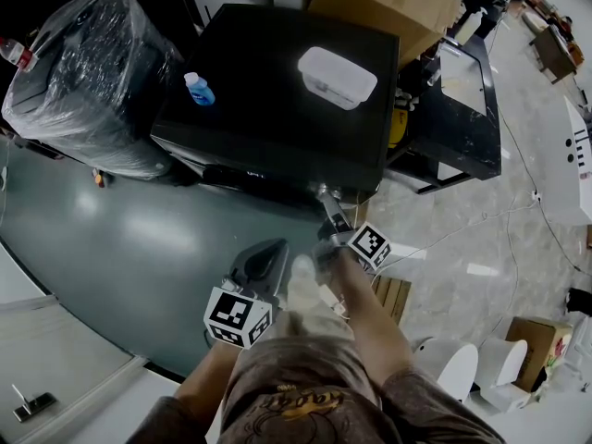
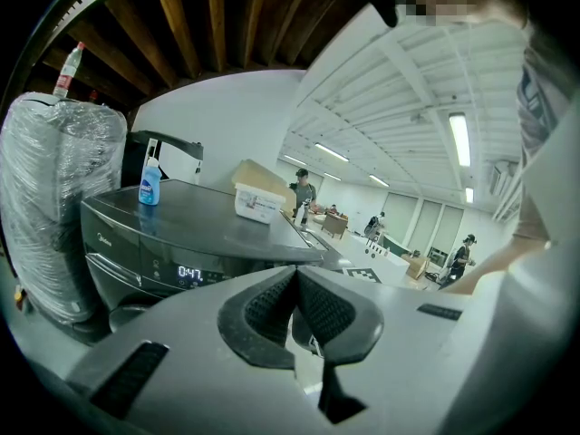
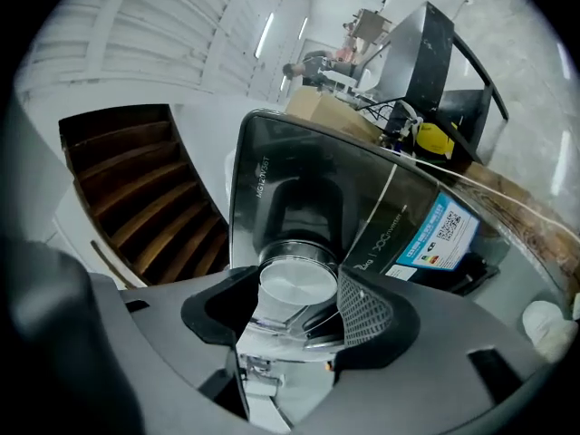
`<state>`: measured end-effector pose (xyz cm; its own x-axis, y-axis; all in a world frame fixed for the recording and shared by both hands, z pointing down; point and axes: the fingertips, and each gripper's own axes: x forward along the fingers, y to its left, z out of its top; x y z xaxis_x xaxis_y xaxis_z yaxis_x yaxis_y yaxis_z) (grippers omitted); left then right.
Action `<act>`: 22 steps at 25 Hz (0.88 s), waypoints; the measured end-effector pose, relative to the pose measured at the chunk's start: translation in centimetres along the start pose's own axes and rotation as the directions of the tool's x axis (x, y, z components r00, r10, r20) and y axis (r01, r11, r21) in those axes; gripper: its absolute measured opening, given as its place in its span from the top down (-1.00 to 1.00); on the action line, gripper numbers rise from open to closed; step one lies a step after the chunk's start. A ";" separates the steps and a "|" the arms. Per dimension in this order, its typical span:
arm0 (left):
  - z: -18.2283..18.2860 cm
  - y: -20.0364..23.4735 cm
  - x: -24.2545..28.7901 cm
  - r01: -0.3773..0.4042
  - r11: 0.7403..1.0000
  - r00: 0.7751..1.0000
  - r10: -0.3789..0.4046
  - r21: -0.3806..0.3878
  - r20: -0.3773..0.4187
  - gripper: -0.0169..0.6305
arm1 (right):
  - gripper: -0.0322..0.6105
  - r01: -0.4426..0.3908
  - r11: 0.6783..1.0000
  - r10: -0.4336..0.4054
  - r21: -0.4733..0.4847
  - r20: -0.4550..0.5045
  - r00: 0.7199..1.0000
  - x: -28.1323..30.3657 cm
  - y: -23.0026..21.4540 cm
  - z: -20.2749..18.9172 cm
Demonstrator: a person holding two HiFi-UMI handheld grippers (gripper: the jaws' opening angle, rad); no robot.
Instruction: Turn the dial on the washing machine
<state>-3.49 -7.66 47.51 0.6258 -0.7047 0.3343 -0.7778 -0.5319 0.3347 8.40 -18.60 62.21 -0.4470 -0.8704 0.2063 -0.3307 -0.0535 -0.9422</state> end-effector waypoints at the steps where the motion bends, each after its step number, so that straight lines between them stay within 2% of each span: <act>1: 0.0 0.0 0.0 0.000 1.000 1.000 0.000 0.001 -0.001 0.95 | 0.08 -0.009 1.000 0.009 0.019 0.002 1.000 0.0 -0.1 0.0; 12: -0.4 0.2 0.3 -0.002 1.000 1.000 0.002 -0.003 -0.013 0.95 | 0.08 -0.087 0.972 0.080 0.217 0.040 0.996 0.1 -1.2 -0.1; 17: -0.3 0.0 0.4 -0.002 1.000 1.000 0.002 -0.001 -0.011 0.95 | 0.08 -0.164 0.924 0.138 0.345 0.098 0.986 0.0 -1.1 -0.2; 22: -0.5 0.1 0.2 -0.005 1.000 1.000 0.005 0.000 -0.013 0.95 | 0.08 -0.220 0.876 0.170 0.429 0.152 0.974 0.0 -1.6 -0.4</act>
<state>-3.36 -7.65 48.03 0.6222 -0.7015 0.3475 -0.7812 -0.5279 0.3332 8.59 -18.29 63.84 -0.3652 -0.9309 0.0008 0.1651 -0.0656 -0.9841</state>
